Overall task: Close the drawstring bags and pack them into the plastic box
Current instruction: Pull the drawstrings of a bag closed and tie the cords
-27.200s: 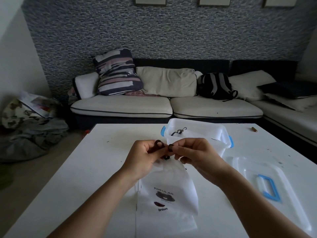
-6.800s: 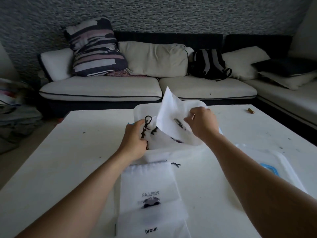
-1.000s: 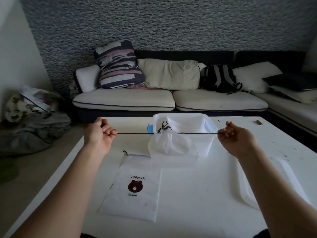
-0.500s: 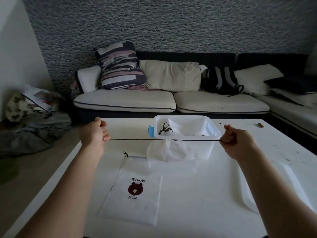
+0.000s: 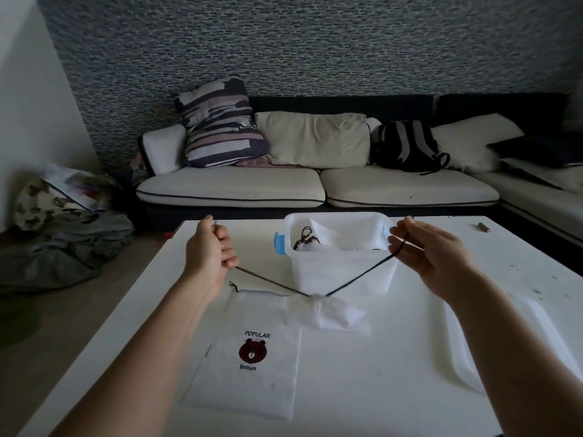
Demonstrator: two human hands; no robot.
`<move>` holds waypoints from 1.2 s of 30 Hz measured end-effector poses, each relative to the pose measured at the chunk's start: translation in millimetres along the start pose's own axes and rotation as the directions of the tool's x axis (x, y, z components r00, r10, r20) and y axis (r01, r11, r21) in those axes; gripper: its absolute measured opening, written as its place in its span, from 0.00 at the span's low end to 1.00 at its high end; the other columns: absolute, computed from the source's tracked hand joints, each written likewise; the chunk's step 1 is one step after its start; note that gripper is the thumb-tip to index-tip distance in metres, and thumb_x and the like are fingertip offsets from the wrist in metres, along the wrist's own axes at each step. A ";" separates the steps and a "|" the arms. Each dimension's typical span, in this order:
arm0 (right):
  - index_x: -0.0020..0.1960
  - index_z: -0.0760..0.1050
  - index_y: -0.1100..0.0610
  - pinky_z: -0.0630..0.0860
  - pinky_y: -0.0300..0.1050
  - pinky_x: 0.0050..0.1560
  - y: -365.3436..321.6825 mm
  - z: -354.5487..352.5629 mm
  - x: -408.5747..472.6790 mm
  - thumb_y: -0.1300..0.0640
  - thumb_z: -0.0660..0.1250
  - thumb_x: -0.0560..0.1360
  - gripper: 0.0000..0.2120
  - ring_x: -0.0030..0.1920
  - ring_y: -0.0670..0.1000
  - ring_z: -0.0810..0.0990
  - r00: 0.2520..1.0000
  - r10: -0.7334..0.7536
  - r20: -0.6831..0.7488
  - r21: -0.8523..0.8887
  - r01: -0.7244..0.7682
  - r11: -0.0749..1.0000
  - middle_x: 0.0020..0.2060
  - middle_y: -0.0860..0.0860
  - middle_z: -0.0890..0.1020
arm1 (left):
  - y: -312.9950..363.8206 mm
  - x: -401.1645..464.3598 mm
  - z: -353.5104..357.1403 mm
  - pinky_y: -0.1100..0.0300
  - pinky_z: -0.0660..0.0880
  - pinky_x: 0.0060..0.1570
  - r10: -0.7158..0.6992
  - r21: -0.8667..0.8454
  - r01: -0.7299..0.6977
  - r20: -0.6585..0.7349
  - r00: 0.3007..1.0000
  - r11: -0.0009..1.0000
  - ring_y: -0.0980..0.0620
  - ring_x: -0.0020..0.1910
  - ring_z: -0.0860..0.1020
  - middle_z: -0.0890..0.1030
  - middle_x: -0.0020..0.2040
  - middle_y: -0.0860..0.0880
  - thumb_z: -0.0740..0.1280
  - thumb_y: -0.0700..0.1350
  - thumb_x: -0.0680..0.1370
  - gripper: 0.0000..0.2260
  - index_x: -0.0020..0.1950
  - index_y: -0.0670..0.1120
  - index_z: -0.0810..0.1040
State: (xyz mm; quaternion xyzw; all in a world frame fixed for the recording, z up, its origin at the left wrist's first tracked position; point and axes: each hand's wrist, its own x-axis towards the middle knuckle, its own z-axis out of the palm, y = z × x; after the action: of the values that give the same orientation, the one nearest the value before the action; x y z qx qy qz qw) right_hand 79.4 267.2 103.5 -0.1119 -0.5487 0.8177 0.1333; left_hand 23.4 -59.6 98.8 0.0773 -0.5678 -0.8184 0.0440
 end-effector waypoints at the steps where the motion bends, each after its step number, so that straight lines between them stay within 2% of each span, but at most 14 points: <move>1: 0.48 0.81 0.61 0.83 0.45 0.43 0.7 3.6 -2.9 0.57 0.68 0.79 0.08 0.41 0.51 0.84 0.999 0.001 0.035 -0.075 0.002 0.997 0.40 0.54 0.83 | 1.9 -9.2 6.0 0.60 0.57 0.26 -0.022 -0.015 0.024 0.078 0.997 1.000 0.54 0.23 0.57 0.59 0.26 0.53 0.51 0.52 0.82 0.17 0.34 0.50 0.62; 5: 0.46 0.84 0.60 0.74 0.42 0.41 7.3 24.2 -18.0 0.55 0.72 0.76 0.08 0.38 0.49 0.74 0.986 -0.069 0.150 -0.354 0.119 0.928 0.36 0.51 0.78 | -2.3 -46.0 32.4 0.59 0.67 0.29 -0.018 0.127 -0.022 0.310 0.951 0.992 0.52 0.29 0.61 0.63 0.31 0.51 0.52 0.40 0.80 0.13 0.38 0.49 0.68; 9: 0.46 0.82 0.69 0.74 0.41 0.37 10.8 44.6 -37.2 0.61 0.72 0.74 0.09 0.33 0.51 0.75 0.915 -0.069 0.397 -0.370 0.229 0.900 0.31 0.55 0.79 | -20.1 -66.2 44.5 0.62 0.71 0.34 -0.052 0.332 -0.139 0.507 0.861 0.933 0.55 0.30 0.69 0.76 0.36 0.49 0.54 0.32 0.83 0.15 0.54 0.44 0.79; 12: 0.42 0.83 0.64 0.77 0.42 0.39 9.3 51.6 -48.5 0.63 0.71 0.75 0.05 0.36 0.51 0.80 0.847 -0.081 0.525 -0.356 0.305 0.883 0.35 0.56 0.83 | -28.5 -73.4 51.3 0.60 0.75 0.36 -0.044 0.352 -0.180 0.544 0.838 0.919 0.53 0.31 0.75 0.85 0.44 0.44 0.61 0.36 0.83 0.09 0.60 0.41 0.77; 15: 0.40 0.85 0.55 0.75 0.40 0.40 11.6 61.2 -53.8 0.63 0.73 0.73 0.05 0.40 0.48 0.80 0.812 -0.213 0.544 -0.304 0.427 0.852 0.41 0.55 0.85 | -33.2 -74.8 56.8 0.61 0.74 0.31 0.037 0.373 -0.238 0.472 0.881 0.897 0.53 0.30 0.76 0.86 0.43 0.43 0.66 0.41 0.81 0.08 0.52 0.37 0.82; 18: 0.39 0.86 0.53 0.78 0.39 0.49 16.0 66.2 -53.3 0.58 0.75 0.69 0.02 0.55 0.44 0.81 0.787 -0.261 0.559 -0.294 0.482 0.825 0.48 0.53 0.84 | -34.1 -78.5 58.5 0.62 0.70 0.28 0.058 0.401 -0.260 0.451 0.891 0.878 0.53 0.26 0.72 0.81 0.32 0.46 0.67 0.44 0.81 0.11 0.44 0.39 0.84; 20: 0.38 0.86 0.52 0.77 0.40 0.53 19.2 65.2 -53.6 0.56 0.74 0.69 0.02 0.64 0.43 0.78 0.768 -0.225 0.599 -0.290 0.470 0.834 0.51 0.53 0.85 | -33.0 -81.3 58.9 0.62 0.67 0.27 0.013 0.402 -0.227 0.470 0.883 0.887 0.53 0.26 0.68 0.73 0.29 0.48 0.65 0.43 0.82 0.15 0.37 0.45 0.83; 22: 0.41 0.86 0.56 0.76 0.40 0.54 23.3 64.4 -53.7 0.57 0.73 0.71 0.03 0.66 0.45 0.78 0.752 -0.201 0.628 -0.272 0.454 0.848 0.50 0.55 0.86 | -31.4 -84.1 60.6 0.63 0.63 0.27 -0.078 0.413 -0.152 0.489 0.869 0.898 0.54 0.26 0.64 0.69 0.29 0.49 0.62 0.40 0.82 0.21 0.30 0.51 0.81; 24: 0.47 0.84 0.65 0.78 0.40 0.52 27.3 64.8 -51.9 0.63 0.71 0.73 0.06 0.61 0.48 0.81 0.774 -0.177 0.608 -0.265 0.408 0.874 0.50 0.61 0.85 | -29.7 -86.6 62.1 0.64 0.60 0.26 -0.175 0.404 -0.055 0.511 0.841 0.913 0.55 0.27 0.62 0.67 0.29 0.50 0.58 0.37 0.82 0.21 0.31 0.50 0.77; 26: 0.50 0.83 0.70 0.82 0.47 0.52 29.8 65.7 -49.3 0.64 0.71 0.75 0.09 0.50 0.54 0.84 0.808 -0.140 0.572 -0.285 0.356 0.890 0.48 0.67 0.84 | -27.6 -87.5 62.5 0.64 0.58 0.26 -0.259 0.348 0.074 0.520 0.814 0.934 0.55 0.27 0.61 0.65 0.30 0.50 0.55 0.36 0.83 0.14 0.39 0.46 0.73; 30: 0.47 0.83 0.69 0.79 0.61 0.55 31.9 64.9 -43.2 0.60 0.73 0.74 0.10 0.41 0.57 0.78 0.850 -0.108 0.515 -0.378 0.338 0.862 0.42 0.73 0.79 | -29.4 -86.9 63.1 0.63 0.57 0.24 -0.353 0.252 0.254 0.530 0.771 0.934 0.55 0.26 0.61 0.66 0.30 0.50 0.54 0.41 0.82 0.09 0.46 0.43 0.71; 33: 0.43 0.84 0.66 0.80 0.52 0.44 31.0 64.1 -41.3 0.61 0.73 0.75 0.07 0.36 0.51 0.77 0.857 -0.102 0.505 -0.448 0.361 0.818 0.33 0.65 0.80 | -30.3 -87.0 63.4 0.62 0.57 0.26 -0.392 0.262 0.292 0.563 0.728 0.920 0.54 0.27 0.61 0.65 0.31 0.49 0.50 0.48 0.80 0.18 0.48 0.39 0.76; 34: 0.41 0.83 0.66 0.77 0.46 0.38 30.6 63.6 -41.2 0.61 0.73 0.75 0.08 0.33 0.49 0.75 0.853 -0.106 0.511 -0.466 0.379 0.799 0.29 0.60 0.78 | -30.4 -86.8 62.7 0.62 0.57 0.26 -0.386 0.296 0.258 0.565 0.729 0.920 0.54 0.28 0.60 0.65 0.31 0.50 0.51 0.50 0.81 0.21 0.49 0.39 0.79; 36: 0.37 0.81 0.67 0.68 0.41 0.37 32.0 63.1 -40.9 0.59 0.72 0.76 0.13 0.31 0.50 0.68 0.847 -0.104 0.521 -0.489 0.396 0.777 0.25 0.54 0.73 | -31.4 -87.5 60.5 0.63 0.58 0.27 -0.348 0.376 0.143 0.561 0.751 0.916 0.54 0.28 0.60 0.64 0.32 0.51 0.57 0.51 0.84 0.20 0.51 0.39 0.82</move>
State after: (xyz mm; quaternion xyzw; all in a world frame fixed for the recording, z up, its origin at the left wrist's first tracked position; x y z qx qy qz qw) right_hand 94.0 186.9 98.9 0.1289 -0.7963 0.5870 0.0678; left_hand 99.4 21.2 97.0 -0.1136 -0.6561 -0.6971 -0.2658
